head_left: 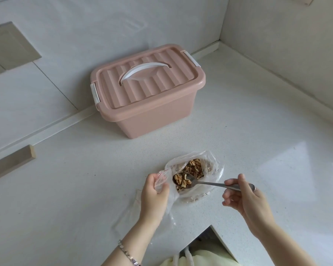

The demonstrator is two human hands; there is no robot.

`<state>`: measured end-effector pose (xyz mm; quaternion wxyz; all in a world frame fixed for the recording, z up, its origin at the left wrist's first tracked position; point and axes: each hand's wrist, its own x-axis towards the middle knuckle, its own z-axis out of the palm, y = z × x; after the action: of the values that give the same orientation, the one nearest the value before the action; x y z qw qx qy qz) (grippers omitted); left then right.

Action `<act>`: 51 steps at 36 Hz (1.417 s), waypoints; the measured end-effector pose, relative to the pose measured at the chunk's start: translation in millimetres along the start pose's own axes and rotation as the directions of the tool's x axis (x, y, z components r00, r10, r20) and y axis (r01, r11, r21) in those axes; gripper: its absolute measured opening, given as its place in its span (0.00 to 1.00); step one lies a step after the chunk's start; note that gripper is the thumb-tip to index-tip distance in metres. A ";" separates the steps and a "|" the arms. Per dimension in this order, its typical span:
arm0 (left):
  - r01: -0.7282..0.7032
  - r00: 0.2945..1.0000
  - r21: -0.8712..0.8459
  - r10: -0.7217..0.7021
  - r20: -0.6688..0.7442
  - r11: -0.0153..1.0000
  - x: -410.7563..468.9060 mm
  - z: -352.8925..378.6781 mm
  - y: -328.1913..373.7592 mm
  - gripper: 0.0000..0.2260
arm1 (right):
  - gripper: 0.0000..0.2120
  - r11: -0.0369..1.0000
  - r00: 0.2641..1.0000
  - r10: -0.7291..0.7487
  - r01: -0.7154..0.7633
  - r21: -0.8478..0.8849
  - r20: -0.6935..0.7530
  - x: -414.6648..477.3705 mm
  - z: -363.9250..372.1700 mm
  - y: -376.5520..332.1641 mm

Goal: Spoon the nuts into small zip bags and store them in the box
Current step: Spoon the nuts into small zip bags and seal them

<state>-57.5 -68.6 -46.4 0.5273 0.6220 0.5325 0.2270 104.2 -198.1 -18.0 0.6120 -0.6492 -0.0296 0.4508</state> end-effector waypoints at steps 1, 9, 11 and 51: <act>-0.008 1.000 -0.019 0.009 0.022 1.000 -0.5 1.8 2.4 0.08 | 0.20 1.000 1.000 -0.001 0.001 -0.007 0.001 -1.1 1.0 0.5; 0.076 0.953 -0.169 -0.022 0.304 0.983 2.2 3.7 5.8 0.16 | 0.20 1.000 1.000 -0.017 0.017 0.002 -0.002 -4.4 0.8 -4.7; 0.073 0.943 -0.187 -0.007 0.332 0.980 4.6 3.5 6.9 0.20 | 0.20 1.000 1.000 -0.016 0.016 -0.006 0.001 -5.2 1.0 -6.3; -0.210 0.970 0.148 0.187 0.155 0.966 10.1 18.3 0.6 0.15 | 0.26 0.074 0.557 -0.558 0.771 -0.632 0.615 -22.8 43.5 -50.1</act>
<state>-38.5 -67.0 -54.9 0.4850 0.7280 0.4458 0.1900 89.5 -165.7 42.5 0.3208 -0.7170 -0.6107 0.1001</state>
